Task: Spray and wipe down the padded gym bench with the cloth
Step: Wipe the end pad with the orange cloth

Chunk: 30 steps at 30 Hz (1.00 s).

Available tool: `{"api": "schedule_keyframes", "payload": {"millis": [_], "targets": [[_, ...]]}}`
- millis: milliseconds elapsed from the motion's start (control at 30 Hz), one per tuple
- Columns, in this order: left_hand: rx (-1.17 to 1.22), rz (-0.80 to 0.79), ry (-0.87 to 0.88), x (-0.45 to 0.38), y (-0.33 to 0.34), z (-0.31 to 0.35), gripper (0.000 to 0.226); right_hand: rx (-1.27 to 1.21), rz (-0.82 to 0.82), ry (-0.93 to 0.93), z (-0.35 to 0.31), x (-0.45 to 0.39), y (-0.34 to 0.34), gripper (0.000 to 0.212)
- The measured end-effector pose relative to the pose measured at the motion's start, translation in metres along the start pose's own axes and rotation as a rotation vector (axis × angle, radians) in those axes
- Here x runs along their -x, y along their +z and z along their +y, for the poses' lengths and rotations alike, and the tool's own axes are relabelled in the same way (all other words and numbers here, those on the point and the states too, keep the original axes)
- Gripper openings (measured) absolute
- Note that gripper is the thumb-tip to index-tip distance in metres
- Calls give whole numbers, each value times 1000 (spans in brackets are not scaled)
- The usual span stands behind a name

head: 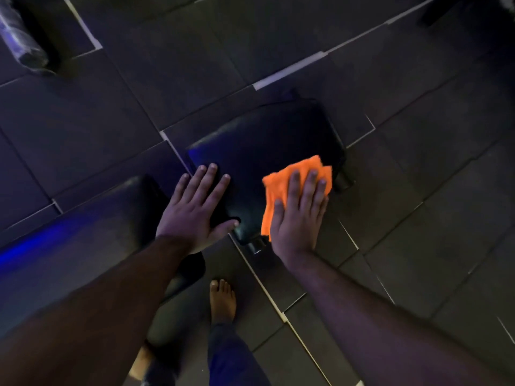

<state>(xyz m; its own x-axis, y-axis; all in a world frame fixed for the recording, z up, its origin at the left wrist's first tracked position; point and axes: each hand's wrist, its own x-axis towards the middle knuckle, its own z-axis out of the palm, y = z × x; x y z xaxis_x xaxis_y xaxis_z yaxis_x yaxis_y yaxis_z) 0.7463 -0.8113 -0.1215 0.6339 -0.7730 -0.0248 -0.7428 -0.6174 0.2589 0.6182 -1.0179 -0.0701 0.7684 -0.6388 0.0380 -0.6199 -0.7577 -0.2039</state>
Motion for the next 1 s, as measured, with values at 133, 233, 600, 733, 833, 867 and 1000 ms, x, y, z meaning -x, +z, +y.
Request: {"api": "schedule_keyframes", "payload": {"millis": [133, 233, 600, 733, 833, 867, 1000], "targets": [[-3, 18, 4, 1, 4, -2, 104, 52, 8, -114, 8, -34, -3, 68], [-4, 14, 5, 1, 5, -2, 105, 115, 21, -160, 3, -102, -13, 64], [335, 106, -7, 5, -17, -3, 75, 150, -118, -343, -16, -30, -7, 78], [502, 239, -58, 9, -32, 0, 72, 219, -210, -401, -20, 19, 6, 108], [556, 327, -117, 18, -44, 1, 69, 236, -271, -430, -38, 17, 6, 103], [573, 351, -135, 25, -48, 0, 66, 244, -290, -476, -44, 20, 6, 93], [616, 409, -208, 72, -59, -5, 55, 163, -339, -579, -64, 42, 3, 49]]}}
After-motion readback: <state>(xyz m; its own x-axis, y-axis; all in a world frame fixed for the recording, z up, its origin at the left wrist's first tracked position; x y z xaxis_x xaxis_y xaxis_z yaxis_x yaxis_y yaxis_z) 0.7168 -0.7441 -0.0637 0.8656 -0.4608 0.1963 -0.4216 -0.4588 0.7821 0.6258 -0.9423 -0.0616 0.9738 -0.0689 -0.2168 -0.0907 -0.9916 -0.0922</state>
